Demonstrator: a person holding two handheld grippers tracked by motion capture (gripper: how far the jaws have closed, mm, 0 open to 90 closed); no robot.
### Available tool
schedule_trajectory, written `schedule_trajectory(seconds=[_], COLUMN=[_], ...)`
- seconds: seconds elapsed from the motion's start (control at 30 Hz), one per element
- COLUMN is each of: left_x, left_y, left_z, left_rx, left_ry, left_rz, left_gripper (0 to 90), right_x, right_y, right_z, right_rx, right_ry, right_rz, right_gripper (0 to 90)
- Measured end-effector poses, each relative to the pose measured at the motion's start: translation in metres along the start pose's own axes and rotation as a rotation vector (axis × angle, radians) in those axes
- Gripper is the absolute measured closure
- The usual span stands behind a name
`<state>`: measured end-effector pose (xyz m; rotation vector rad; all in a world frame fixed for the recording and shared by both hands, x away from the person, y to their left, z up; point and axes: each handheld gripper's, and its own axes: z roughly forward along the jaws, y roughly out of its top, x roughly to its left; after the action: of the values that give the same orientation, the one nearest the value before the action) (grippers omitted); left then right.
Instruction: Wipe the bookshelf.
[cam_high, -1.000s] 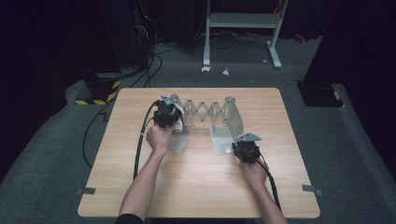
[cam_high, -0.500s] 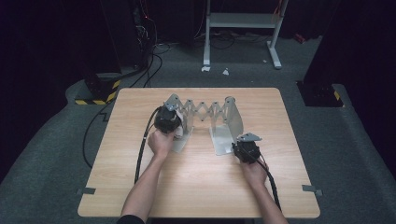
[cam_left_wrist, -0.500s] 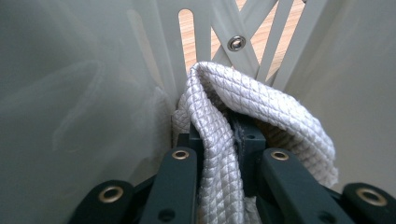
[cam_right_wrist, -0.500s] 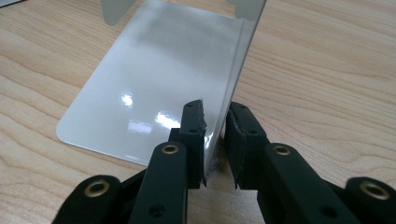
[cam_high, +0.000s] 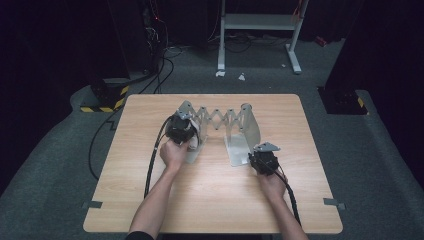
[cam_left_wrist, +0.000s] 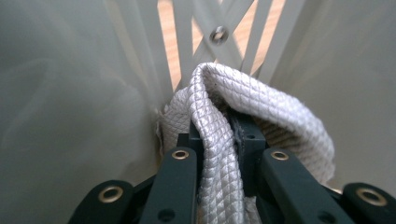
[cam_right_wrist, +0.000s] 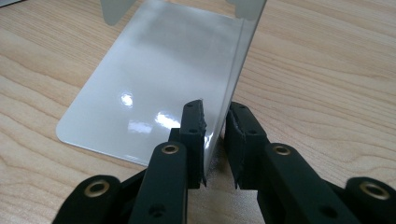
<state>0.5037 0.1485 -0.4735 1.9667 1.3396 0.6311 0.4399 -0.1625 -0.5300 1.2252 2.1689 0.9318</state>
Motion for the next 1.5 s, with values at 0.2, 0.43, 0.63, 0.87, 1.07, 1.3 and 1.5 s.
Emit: schedule_trajectory(seconds=[0.2, 0.43, 0.63, 0.87, 1.07, 1.3, 1.5], left_x=[-0.001, -0.002, -0.004, -0.002, -0.001, 0.006, 0.006], left_y=[-0.009, -0.018, -0.019, -0.006, 0.011, 0.028, 0.038], left_z=[0.014, 0.030, 0.036, 0.025, 0.011, -0.005, -0.014], left_rx=[0.042, 0.083, 0.086, 0.058, 0.013, -0.023, -0.046], left_ry=[0.016, 0.014, 0.022, 0.016, 0.017, 0.021, 0.029], left_rz=[0.004, -0.006, -0.031, -0.036, -0.040, -0.036, -0.023], left_gripper=[80.5, 80.4, 80.3, 80.3, 80.3, 80.2, 80.2], right_x=[0.000, 0.000, 0.001, 0.002, 0.001, 0.000, 0.000], right_y=[0.000, 0.000, 0.000, 0.000, 0.000, 0.000, 0.000], right_z=[0.000, 0.000, 0.000, 0.000, 0.000, 0.000, 0.000], right_rx=[0.000, 0.000, 0.001, 0.001, 0.000, -0.001, 0.000], right_ry=[0.000, 0.000, -0.007, -0.008, -0.007, 0.000, 0.001], right_rz=[0.001, 0.000, -0.006, -0.010, -0.008, -0.003, -0.001], right_gripper=[77.4, 77.5, 77.4, 77.4, 77.5, 77.6, 77.6])
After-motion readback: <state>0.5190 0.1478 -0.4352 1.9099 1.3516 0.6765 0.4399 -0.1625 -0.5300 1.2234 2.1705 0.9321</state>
